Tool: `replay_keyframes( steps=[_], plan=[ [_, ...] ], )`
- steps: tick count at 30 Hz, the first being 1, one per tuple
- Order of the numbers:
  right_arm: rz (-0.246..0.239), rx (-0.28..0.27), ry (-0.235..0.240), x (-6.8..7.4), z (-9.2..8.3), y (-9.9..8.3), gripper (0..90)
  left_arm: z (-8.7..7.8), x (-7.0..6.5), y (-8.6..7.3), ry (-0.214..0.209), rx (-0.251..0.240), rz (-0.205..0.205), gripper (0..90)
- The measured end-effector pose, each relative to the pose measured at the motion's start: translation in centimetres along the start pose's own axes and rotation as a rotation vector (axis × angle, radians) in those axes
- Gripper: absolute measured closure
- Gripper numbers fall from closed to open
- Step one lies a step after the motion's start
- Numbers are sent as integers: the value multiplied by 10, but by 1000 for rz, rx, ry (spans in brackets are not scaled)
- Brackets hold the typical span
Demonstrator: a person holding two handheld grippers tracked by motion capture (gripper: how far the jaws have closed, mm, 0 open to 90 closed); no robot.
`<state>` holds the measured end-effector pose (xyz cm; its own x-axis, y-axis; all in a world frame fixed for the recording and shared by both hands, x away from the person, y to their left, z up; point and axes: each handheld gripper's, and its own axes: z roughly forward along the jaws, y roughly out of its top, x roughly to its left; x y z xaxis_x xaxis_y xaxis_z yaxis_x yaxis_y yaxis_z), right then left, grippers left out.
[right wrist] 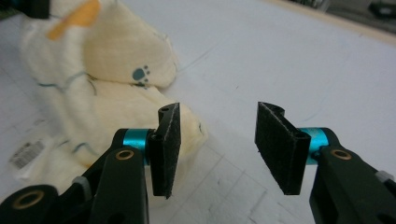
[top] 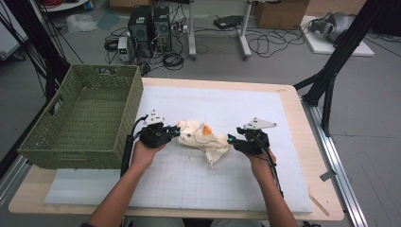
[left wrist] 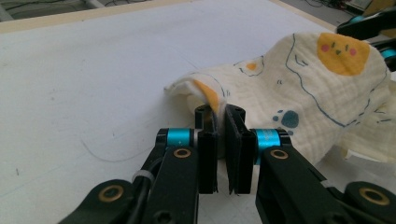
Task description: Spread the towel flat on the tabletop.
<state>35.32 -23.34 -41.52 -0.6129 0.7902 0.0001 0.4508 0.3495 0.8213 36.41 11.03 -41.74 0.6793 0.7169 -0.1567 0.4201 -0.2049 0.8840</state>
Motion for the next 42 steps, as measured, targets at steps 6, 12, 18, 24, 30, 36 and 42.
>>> replay_keyframes(
  steps=[6, 12, 18, 24, 30, 36, 42],
  plan=[
    [-5, 128, 118, 6, 31, -9, 696, -3, 1, -6, -8, 0, -6, 836],
    [-73, 146, 142, 13, 20, -14, 867, -12, 2, -11, -11, -5, 5, 834],
    [-140, 127, 18, 14, -20, -27, 870, -20, 2, -18, -18, 24, 8, 835],
    [-166, 157, -39, 17, -49, -41, 871, -14, -4, -24, -54, 79, 26, 839],
    [-149, 194, -7, 20, -53, -50, 760, -10, -13, -28, -73, 119, 85, 836],
    [-112, 33, -14, 13, -48, -14, 627, -11, -12, -30, -74, 100, 77, 833],
    [-97, 70, 60, 12, -4, 3, 575, -12, -12, -30, -75, 90, 79, 827]
  ],
)
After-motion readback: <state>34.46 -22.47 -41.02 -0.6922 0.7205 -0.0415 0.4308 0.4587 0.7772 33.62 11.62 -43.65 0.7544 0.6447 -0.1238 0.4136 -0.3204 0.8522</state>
